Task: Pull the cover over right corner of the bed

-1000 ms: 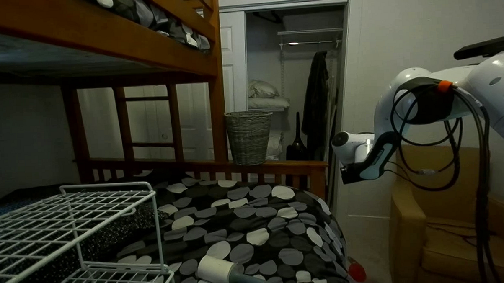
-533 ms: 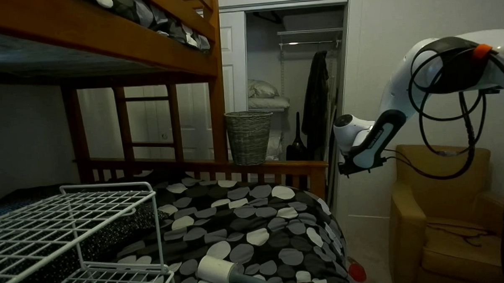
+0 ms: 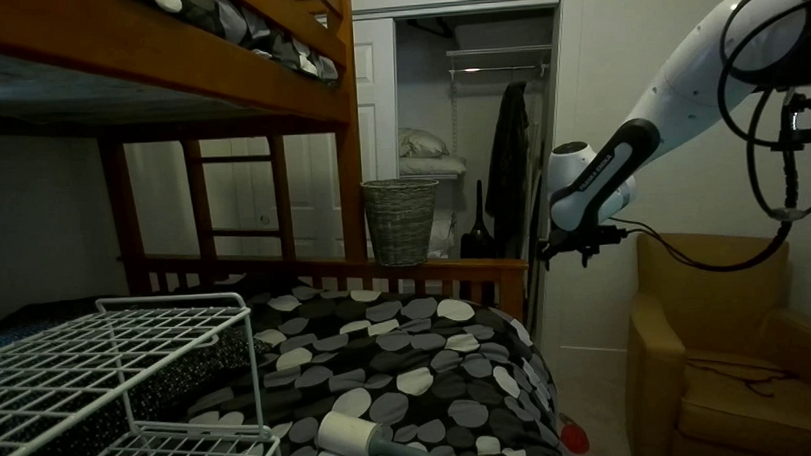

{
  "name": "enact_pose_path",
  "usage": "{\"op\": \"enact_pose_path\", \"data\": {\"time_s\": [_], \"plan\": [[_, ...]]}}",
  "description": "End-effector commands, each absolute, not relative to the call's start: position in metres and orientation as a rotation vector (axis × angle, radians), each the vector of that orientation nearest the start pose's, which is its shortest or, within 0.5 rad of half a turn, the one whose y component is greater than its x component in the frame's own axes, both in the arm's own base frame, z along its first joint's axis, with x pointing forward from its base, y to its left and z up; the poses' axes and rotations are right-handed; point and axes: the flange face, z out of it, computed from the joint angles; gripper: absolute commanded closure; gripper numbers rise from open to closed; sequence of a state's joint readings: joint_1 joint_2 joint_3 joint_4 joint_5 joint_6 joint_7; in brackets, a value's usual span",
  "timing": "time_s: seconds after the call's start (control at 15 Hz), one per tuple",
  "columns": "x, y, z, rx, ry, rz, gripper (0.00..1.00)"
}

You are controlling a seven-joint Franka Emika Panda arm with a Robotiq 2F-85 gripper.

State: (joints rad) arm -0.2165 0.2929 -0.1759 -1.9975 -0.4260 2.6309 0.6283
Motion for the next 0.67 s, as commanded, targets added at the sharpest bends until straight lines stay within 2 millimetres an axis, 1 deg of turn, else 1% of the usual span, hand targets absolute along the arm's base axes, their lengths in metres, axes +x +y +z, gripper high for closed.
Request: {"op": "enact_pose_path", "data": {"time_s": [0.0, 0.2, 0.4, 0.47, 0.6], "plan": [[0.565, -0.210, 0.379, -3.106, 1.038, -0.592, 0.00], [0.557, -0.198, 0.392, -3.097, 0.947, -0.521, 0.00], [0.550, -0.192, 0.403, -3.103, 0.872, -0.497, 0.00], [0.549, -0.191, 0.407, -3.101, 0.853, -0.510, 0.00], [0.548, -0.199, 0.411, -3.096, 0.853, -0.553, 0.00]]}}
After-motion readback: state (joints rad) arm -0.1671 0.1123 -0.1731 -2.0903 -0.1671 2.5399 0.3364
